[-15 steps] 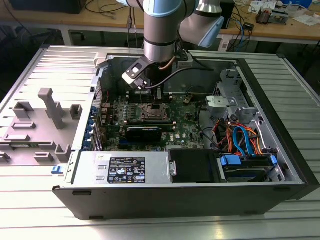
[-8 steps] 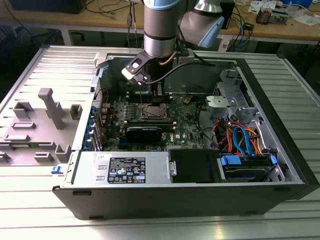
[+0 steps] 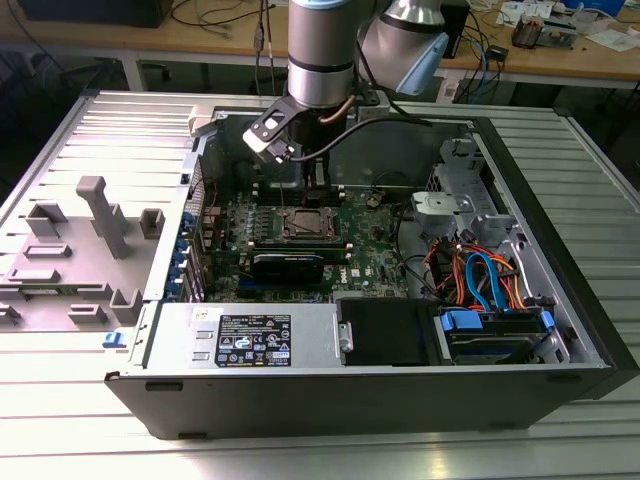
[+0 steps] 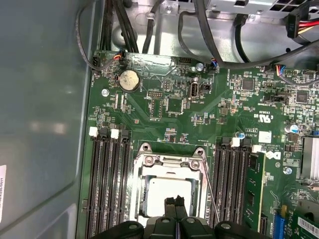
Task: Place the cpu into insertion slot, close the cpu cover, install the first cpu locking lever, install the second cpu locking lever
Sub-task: 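Install the first cpu locking lever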
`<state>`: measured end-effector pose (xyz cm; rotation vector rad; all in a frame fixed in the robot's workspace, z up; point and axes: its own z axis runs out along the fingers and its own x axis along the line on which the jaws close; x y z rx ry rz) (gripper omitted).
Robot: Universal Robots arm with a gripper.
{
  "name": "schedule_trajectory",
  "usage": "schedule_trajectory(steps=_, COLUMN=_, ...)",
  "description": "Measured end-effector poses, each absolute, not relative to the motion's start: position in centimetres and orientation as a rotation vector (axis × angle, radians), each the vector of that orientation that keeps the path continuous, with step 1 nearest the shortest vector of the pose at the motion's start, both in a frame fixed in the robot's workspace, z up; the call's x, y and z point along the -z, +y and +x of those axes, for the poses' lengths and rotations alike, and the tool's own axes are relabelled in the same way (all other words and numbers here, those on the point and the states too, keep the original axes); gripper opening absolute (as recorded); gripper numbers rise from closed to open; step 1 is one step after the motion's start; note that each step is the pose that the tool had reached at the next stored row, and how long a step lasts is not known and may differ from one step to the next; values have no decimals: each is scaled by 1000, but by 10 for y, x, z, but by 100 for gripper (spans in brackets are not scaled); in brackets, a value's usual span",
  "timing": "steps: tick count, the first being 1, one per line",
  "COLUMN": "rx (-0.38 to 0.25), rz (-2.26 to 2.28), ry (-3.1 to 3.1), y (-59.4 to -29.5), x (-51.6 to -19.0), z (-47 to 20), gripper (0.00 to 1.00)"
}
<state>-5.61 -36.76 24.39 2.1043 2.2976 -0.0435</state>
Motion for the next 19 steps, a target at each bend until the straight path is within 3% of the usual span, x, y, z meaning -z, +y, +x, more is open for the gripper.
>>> schedule_trajectory(steps=19, rx=44, rz=2104, ry=2298, y=-368, x=-273, z=-56, gripper=11)
